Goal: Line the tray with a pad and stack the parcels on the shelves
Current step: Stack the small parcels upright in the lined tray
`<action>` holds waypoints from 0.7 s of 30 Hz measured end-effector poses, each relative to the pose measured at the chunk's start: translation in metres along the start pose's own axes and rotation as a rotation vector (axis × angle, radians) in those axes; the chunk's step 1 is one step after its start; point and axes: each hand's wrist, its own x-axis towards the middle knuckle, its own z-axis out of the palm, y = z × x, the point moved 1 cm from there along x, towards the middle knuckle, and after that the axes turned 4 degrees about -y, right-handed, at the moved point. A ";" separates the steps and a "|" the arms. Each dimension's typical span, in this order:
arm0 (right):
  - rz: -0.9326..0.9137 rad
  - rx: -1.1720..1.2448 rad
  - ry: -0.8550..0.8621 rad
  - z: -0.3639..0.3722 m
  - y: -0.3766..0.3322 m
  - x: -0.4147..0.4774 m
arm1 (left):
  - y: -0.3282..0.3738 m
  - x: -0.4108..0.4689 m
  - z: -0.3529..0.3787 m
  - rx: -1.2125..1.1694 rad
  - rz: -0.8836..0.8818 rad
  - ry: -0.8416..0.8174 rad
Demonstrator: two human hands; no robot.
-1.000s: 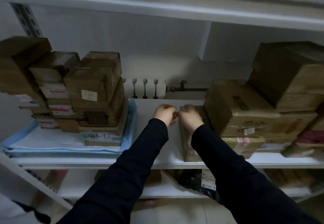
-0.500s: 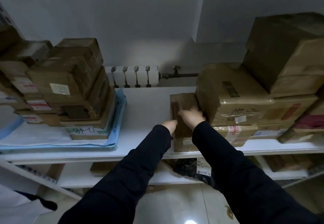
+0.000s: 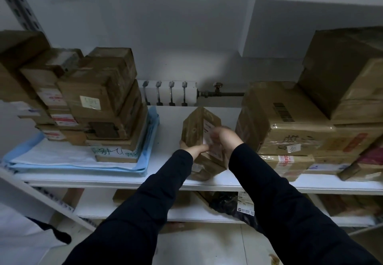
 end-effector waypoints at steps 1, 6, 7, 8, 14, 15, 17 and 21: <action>-0.016 -0.022 0.017 0.000 -0.001 0.003 | 0.000 0.001 -0.005 -0.038 0.042 0.008; -0.127 0.205 0.121 -0.006 0.001 0.012 | 0.013 -0.021 -0.025 -0.238 0.096 -0.057; -0.130 0.235 0.093 -0.007 0.000 0.012 | 0.018 -0.025 -0.029 -0.268 0.120 -0.081; -0.135 0.255 0.057 -0.006 -0.001 0.010 | 0.022 -0.030 -0.032 -0.289 0.160 -0.106; -0.206 0.387 -0.116 0.012 -0.014 -0.014 | 0.034 -0.046 -0.052 -0.166 0.521 -0.018; -0.241 0.418 -0.101 0.016 -0.017 -0.017 | 0.035 -0.050 -0.056 -0.057 0.574 0.090; -0.304 0.446 -0.103 0.021 -0.024 -0.018 | 0.039 -0.059 -0.060 0.250 0.572 0.303; -0.404 0.438 -0.172 0.035 -0.043 -0.029 | 0.054 -0.093 -0.058 0.548 0.639 0.442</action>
